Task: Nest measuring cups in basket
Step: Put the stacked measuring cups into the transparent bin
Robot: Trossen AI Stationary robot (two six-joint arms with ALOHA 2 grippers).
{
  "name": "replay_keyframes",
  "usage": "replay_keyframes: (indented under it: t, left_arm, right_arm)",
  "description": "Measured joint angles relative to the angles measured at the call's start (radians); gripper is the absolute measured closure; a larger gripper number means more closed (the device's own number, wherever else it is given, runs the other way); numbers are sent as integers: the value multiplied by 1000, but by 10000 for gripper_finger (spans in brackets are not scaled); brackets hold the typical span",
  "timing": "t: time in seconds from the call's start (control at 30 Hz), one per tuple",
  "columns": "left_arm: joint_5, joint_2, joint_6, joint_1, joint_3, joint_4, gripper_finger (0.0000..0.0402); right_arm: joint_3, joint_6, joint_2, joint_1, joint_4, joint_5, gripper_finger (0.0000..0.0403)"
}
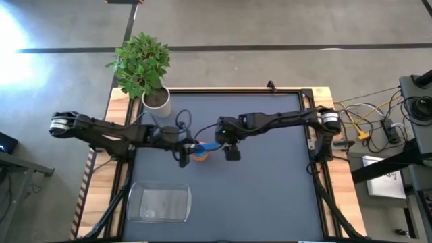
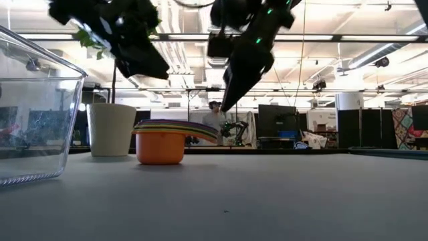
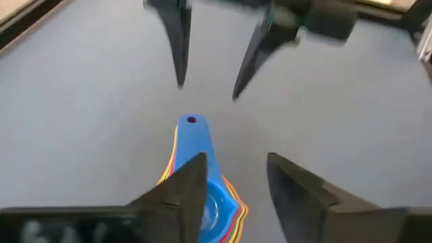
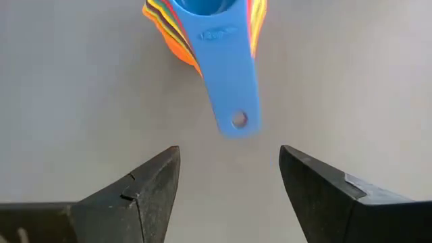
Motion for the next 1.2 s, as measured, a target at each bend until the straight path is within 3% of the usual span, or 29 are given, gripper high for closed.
replay_keyframes:
  t: [0.2,0.4,0.77,1.2]
  left_arm:
    - [-12,147,0,6,155,-168,191]
    - [-15,287,2,13,282,-249,147]
    - [-10,508,60,74,459,-377,125]
    - [0,717,106,106,630,-557,120]
  right_arm:
    - [-96,54,-165,1,14,37,173]
    - [-263,109,-355,2,109,98,177]
    - [-508,187,-583,2,228,114,177]
    - [-558,192,-592,2,235,114,177]
